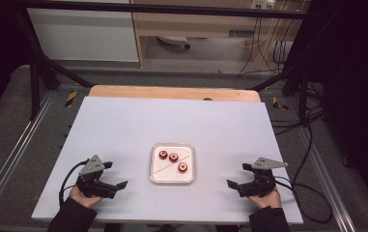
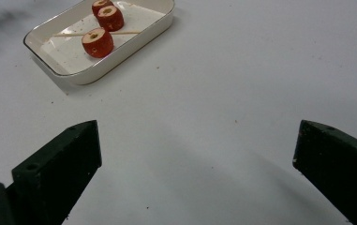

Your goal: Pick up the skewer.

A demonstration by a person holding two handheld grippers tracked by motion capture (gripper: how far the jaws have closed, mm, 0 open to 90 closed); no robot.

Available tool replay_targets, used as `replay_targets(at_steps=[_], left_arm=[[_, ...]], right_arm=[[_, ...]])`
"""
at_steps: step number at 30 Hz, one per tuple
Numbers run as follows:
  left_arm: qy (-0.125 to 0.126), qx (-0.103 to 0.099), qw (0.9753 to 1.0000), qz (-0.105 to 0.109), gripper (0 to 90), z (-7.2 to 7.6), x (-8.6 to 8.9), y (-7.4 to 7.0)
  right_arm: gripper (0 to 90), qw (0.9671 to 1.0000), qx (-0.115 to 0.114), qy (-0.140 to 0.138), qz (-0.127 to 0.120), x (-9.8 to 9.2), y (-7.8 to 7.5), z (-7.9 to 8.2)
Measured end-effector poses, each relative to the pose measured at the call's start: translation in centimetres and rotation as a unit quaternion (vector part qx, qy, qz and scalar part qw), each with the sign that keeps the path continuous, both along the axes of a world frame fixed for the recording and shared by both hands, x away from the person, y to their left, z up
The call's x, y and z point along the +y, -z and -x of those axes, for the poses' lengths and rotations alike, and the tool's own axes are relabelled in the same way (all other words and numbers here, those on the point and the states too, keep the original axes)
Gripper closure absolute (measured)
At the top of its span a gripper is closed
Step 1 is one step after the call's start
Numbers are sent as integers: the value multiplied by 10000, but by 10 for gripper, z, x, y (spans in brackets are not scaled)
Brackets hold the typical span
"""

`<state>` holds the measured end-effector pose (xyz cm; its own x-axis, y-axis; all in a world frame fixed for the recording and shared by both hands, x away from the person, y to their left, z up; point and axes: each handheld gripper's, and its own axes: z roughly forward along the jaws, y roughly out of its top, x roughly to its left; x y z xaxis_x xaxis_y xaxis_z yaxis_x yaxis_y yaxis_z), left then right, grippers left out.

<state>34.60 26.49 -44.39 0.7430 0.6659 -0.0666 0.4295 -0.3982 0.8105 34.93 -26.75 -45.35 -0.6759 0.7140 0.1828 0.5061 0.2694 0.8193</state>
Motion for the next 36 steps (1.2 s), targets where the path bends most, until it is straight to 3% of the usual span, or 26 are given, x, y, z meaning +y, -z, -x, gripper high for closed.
replay_targets(at_steps=[28,36], left_arm=[[159,75,9998,-105,46,-8,-33,-19],[293,69,9991,-303,55,-17,-59,-28]], right_arm=[[18,10000,12,-34,35,1,0,0],[19,10000,29,-43,38,2,0,0]])
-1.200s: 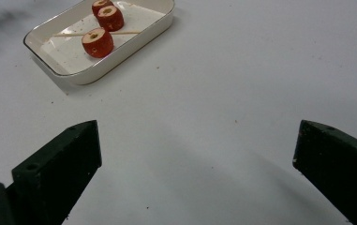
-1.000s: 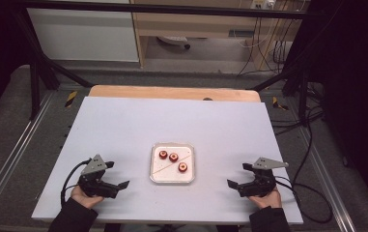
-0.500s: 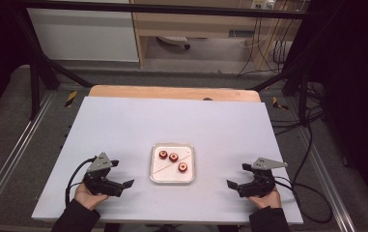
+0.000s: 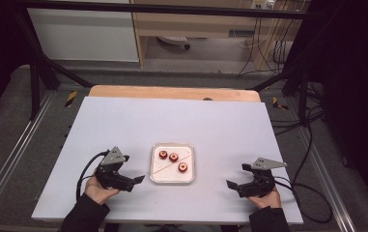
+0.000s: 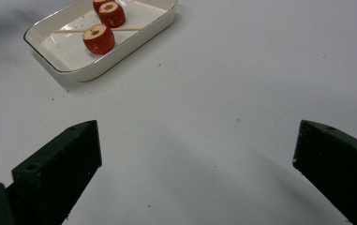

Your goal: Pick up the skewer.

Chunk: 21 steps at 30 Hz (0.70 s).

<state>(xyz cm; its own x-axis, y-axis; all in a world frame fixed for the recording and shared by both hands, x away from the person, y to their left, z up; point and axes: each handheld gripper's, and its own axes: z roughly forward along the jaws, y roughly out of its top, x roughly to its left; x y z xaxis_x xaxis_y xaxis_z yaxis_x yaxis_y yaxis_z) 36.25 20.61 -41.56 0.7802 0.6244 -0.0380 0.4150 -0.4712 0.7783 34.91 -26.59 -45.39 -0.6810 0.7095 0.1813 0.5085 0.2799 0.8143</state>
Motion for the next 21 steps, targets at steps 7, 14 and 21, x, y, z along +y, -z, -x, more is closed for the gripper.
replay_targets(at_steps=[7,14,21], left_arm=[[90,54,9998,-165,88,-7,-21,-2],[267,73,9989,-391,192,-14,-47,-2],[291,143,9970,-696,343,-23,-66,7]], right_arm=[[18,10000,28,5,-7,0,0,0],[18,10000,10,-13,-14,0,0,0],[18,10000,3,-21,-16,0,0,0]])
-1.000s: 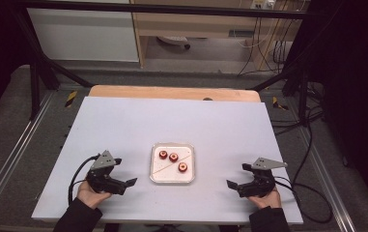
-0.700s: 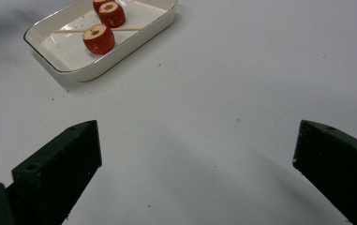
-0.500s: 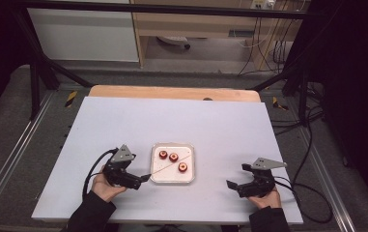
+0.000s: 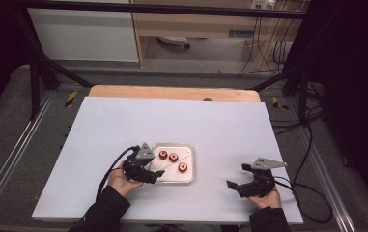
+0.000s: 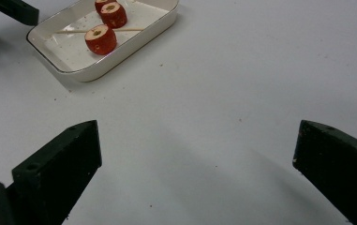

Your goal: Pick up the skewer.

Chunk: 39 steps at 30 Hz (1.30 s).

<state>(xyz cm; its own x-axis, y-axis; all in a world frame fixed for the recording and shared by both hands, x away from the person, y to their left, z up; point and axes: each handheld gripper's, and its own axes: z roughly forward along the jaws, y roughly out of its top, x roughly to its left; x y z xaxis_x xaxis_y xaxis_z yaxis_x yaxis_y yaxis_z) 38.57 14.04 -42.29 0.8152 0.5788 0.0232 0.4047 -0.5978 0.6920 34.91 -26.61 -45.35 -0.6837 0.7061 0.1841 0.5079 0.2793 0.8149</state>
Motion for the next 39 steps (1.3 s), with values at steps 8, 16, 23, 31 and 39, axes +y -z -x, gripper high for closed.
replay_targets(at_steps=[8,16,23,31,39], left_arm=[[-100,39,9997,-227,507,-4,-8,9],[-40,29,9995,-315,654,-5,-15,14],[-25,25,9996,-291,775,-5,-16,17],[-74,29,9997,-216,841,-5,-16,18],[-62,28,9998,-204,873,-4,-16,19]], right_arm=[[19,10000,21,3,-14,0,0,0],[19,10000,25,-6,-10,0,0,0],[19,10000,31,-6,-19,0,0,0],[19,10000,34,-8,-24,0,0,0],[19,10000,36,-23,6,0,0,0]])
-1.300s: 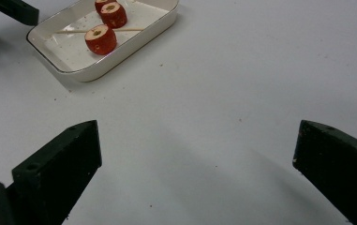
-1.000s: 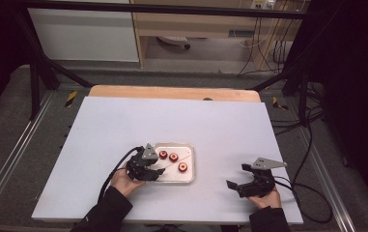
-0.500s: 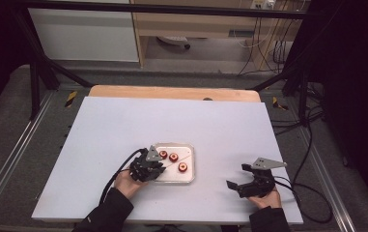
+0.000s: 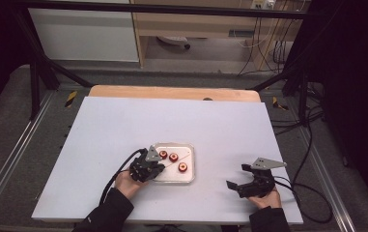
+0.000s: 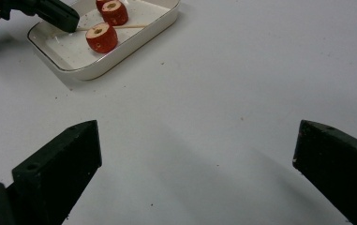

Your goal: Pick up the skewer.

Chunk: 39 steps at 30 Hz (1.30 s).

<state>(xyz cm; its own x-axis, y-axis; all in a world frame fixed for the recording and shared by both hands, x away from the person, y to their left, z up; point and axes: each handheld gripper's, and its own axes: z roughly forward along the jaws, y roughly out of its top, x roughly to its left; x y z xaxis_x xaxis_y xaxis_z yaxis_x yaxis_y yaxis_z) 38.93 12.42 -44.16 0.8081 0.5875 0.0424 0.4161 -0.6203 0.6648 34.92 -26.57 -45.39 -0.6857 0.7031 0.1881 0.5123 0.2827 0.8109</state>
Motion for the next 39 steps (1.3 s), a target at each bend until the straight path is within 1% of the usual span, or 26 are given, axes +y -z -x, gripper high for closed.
replay_targets(at_steps=[9,12,14,19,21,28,29,31,39], left_arm=[[25,-19,10000,35,881,0,1,1],[25,5,10000,93,883,0,2,1],[24,-17,9999,118,884,0,2,1],[29,-50,9996,288,885,2,5,-4],[24,-68,9995,311,885,2,6,-4],[34,-93,9987,504,886,5,10,-11],[37,-100,9982,595,887,6,10,-13],[62,-117,9979,636,886,8,11,-15],[165,-152,9974,678,886,12,11,-21]], right_arm=[[19,10000,2,-10,16,0,0,0],[18,10000,8,-9,12,0,0,0],[19,10000,11,-9,19,0,0,0],[19,10000,43,-7,5,0,0,0],[19,10000,36,-14,10,0,0,0],[19,10000,33,-16,18,1,0,0],[19,10000,24,-20,18,1,0,0],[18,10000,23,-20,20,0,0,0],[19,10000,-35,-41,59,1,0,0]])
